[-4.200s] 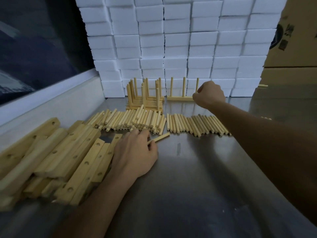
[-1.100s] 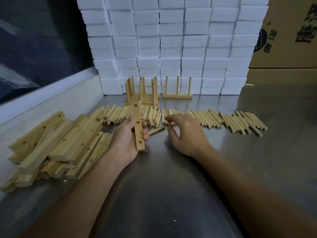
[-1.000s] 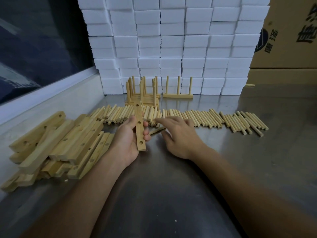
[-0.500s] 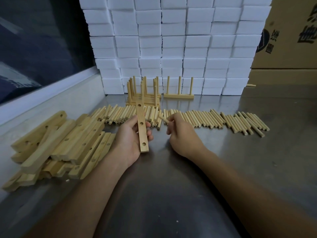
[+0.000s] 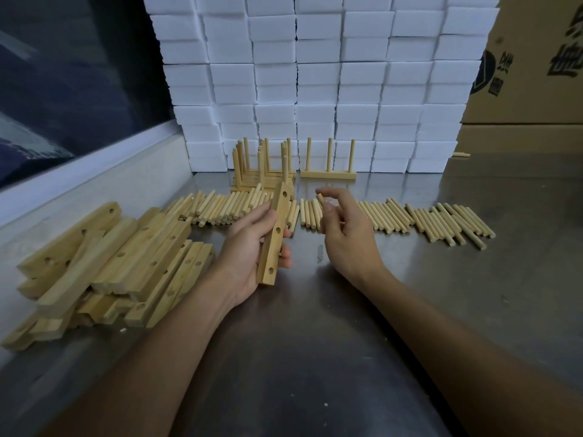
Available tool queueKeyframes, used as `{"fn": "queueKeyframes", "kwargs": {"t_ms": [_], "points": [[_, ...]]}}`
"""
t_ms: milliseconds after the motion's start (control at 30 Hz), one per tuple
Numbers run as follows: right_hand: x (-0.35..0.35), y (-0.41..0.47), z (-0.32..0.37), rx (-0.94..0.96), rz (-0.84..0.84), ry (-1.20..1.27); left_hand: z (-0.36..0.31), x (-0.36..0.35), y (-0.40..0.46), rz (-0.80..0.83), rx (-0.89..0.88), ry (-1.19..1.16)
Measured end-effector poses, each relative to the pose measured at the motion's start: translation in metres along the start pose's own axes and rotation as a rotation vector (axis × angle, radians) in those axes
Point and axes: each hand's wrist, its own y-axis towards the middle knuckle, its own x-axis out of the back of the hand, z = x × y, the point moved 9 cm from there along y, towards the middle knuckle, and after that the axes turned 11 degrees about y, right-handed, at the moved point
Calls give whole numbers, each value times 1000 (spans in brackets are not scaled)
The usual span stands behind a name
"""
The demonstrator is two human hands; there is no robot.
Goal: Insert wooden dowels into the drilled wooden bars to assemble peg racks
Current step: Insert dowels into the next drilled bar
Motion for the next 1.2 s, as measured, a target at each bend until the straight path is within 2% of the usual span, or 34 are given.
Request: {"fn": "queueKeyframes", "kwargs": {"t_ms": [200,433,633,933,1067,1200], "points": [[2,-2,8,53,-16,-23,3,-7,0,73,23,24],[9,-3,9,64,-86,-65,4,-8,0,87,29,34],[8,-2,12,78,-85,-39,5,-9,0,107,31,46],[1,-5,31,235,-24,-99,5,-16,0,155,5,116],[1,-6,39,283,-35,-166,5,-15,0,111,-23,169],[1,-3,44,314,-12,-287,-2,-11,1,32,-102,328]]}}
